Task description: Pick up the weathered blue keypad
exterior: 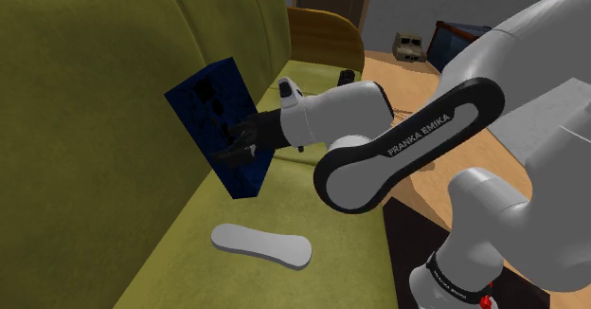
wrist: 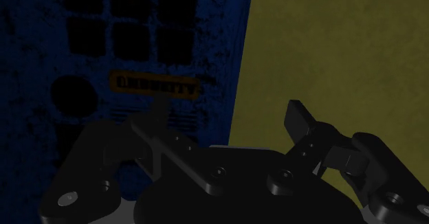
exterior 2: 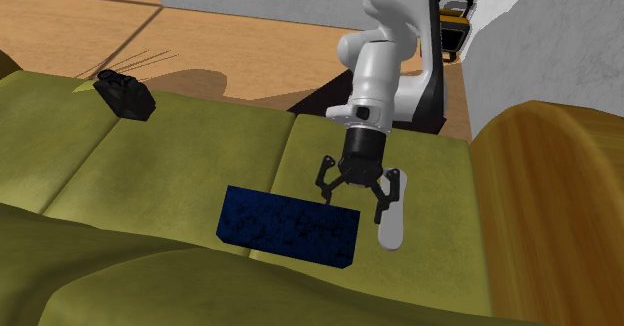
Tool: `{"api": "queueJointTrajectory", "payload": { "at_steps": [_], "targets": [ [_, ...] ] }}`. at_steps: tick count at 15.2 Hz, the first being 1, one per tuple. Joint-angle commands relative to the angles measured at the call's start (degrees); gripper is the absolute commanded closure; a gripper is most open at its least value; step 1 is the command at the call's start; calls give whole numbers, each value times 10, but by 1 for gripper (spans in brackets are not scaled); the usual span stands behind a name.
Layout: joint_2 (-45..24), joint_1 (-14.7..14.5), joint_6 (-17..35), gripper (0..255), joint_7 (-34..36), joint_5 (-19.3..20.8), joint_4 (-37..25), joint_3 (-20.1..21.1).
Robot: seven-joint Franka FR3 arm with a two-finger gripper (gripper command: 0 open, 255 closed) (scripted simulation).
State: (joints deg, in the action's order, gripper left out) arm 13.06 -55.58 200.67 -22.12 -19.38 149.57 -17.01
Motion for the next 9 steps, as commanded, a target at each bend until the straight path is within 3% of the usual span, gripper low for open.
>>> {"api": "queueJointTrajectory", "payload": {
  "at_steps": [1,6,7,9],
  "targets": [
    [-14,-28,23,0,25,32,7,-33],
    [-38,-54,55,0,71,83,18,-73],
    [-37,-53,54,255,68,80,17,-71],
    [-37,-53,54,255,68,80,17,-71]
  ]
}}
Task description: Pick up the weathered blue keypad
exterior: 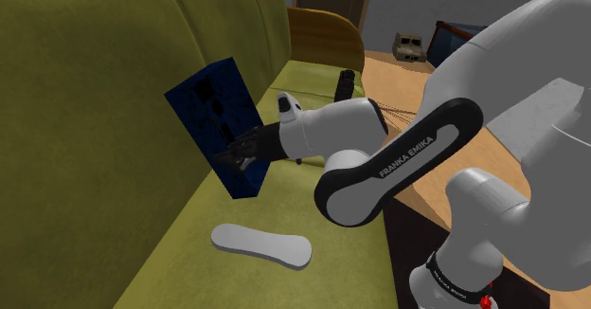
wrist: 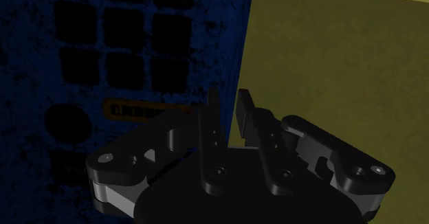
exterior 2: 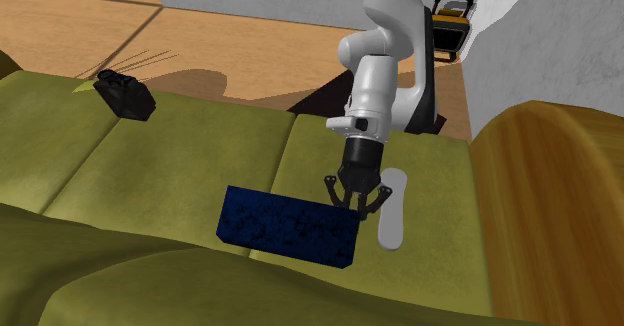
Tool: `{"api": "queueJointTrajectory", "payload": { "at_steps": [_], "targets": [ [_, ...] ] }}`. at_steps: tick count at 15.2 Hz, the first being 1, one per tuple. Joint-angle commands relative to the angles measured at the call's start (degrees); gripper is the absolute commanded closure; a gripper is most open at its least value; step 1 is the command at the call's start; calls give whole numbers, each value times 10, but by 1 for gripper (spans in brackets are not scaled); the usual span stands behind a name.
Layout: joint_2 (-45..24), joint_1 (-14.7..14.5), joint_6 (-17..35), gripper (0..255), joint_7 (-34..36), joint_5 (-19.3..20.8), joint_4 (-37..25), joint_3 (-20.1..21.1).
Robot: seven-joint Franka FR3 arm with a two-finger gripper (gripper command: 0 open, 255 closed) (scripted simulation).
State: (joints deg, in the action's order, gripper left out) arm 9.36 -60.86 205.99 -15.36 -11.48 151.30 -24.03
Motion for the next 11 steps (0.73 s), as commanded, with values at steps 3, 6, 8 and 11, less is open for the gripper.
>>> {"api": "queueJointTrajectory", "payload": {
  "at_steps": [3,6,8,11],
  "targets": [
    [0,0,1,255,1,1,0,0],
    [0,0,1,255,1,0,0,0],
    [6,4,-8,255,-10,-10,-2,7],
    [26,28,-34,255,-49,-54,-12,41]
  ]
}}
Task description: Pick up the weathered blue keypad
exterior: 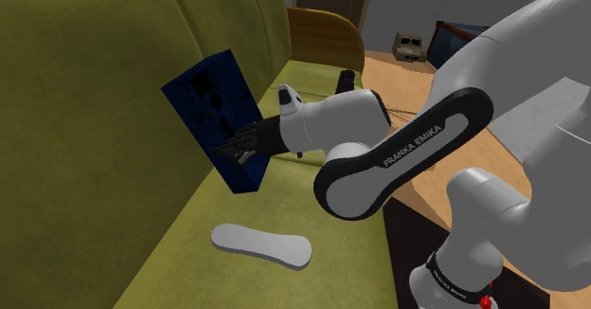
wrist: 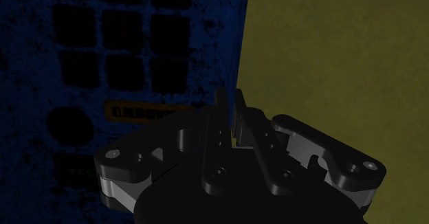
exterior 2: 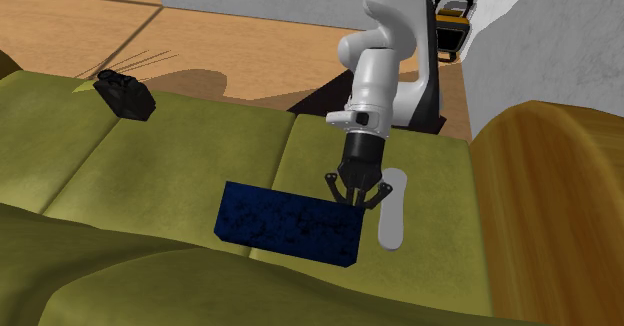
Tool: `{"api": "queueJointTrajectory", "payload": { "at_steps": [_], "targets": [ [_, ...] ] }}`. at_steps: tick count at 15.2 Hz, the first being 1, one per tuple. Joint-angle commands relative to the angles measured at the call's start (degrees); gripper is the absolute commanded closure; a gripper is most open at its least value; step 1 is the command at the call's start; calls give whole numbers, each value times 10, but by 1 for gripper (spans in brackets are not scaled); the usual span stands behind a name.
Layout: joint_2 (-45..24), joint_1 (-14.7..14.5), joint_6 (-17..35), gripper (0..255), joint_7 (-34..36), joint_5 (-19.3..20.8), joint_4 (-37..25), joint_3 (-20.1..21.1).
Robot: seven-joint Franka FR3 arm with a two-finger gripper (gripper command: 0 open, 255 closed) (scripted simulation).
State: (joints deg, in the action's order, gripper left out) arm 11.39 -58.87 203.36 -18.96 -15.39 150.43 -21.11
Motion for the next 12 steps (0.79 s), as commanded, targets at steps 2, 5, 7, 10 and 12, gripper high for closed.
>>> {"api": "queueJointTrajectory", "payload": {
  "at_steps": [2,5,7,10,12],
  "targets": [
    [17,29,-25,255,-37,-44,-11,39],
    [32,68,-53,255,-70,-86,-23,87],
    [42,101,-72,255,-88,-109,-32,122],
    [55,155,-101,255,-106,-137,-45,177],
    [60,177,-113,255,-107,-141,-50,198]
  ]
}}
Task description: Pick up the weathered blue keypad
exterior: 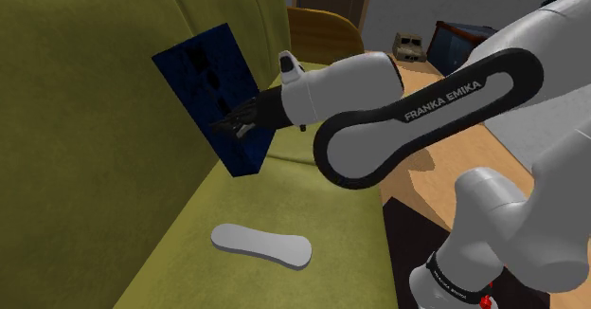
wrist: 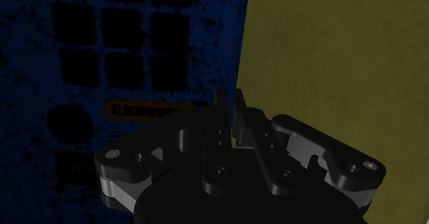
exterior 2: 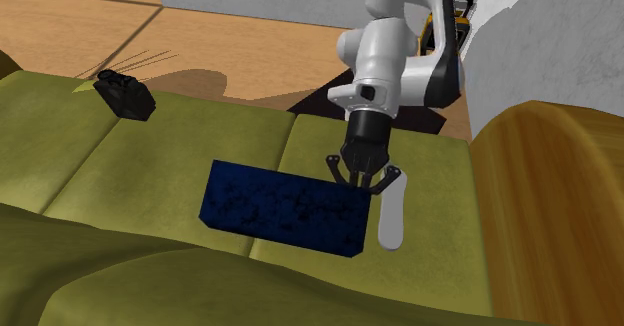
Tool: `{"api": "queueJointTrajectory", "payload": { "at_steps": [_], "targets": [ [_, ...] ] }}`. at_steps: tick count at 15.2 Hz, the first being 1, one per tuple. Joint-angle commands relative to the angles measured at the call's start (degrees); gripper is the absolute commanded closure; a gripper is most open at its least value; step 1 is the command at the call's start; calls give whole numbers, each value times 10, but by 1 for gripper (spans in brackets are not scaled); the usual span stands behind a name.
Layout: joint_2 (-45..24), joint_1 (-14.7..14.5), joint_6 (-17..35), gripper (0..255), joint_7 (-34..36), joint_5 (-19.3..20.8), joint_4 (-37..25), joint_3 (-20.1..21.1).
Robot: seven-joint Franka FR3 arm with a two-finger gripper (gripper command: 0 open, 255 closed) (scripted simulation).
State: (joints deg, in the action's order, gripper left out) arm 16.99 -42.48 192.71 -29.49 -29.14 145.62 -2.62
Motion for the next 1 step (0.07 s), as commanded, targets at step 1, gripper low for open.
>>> {"api": "queueJointTrajectory", "payload": {
  "at_steps": [1],
  "targets": [
    [4,13,-6,255,-1,-3,-2,13]
  ]
}}
